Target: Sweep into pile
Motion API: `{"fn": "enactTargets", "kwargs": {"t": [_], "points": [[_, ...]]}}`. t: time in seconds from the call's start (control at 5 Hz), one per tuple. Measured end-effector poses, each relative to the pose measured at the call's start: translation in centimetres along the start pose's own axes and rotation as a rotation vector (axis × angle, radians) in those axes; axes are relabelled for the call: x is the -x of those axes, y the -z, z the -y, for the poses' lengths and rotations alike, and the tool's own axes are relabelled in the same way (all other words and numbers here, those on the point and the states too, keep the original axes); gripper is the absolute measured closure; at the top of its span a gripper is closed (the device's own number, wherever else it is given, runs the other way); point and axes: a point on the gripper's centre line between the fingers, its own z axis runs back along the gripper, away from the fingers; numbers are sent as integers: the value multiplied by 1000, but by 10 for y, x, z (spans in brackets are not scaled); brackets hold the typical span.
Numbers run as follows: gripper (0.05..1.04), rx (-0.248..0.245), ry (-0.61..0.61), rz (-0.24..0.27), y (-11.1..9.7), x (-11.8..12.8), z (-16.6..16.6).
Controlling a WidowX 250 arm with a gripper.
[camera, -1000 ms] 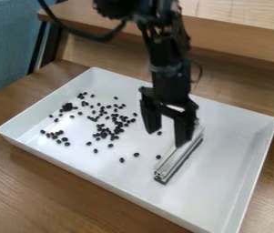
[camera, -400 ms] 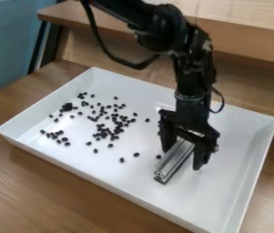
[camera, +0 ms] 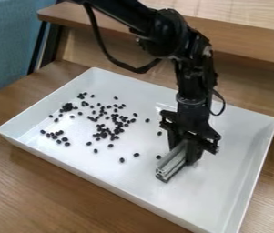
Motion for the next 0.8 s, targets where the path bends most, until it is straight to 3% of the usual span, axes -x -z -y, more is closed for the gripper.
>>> {"fn": "enactTargets", "kwargs": {"t": [0.4, 0.8], "points": [[685, 15, 57, -6, -1, 19, 3], [685, -24, 123, -30, -1, 44, -14]]}}
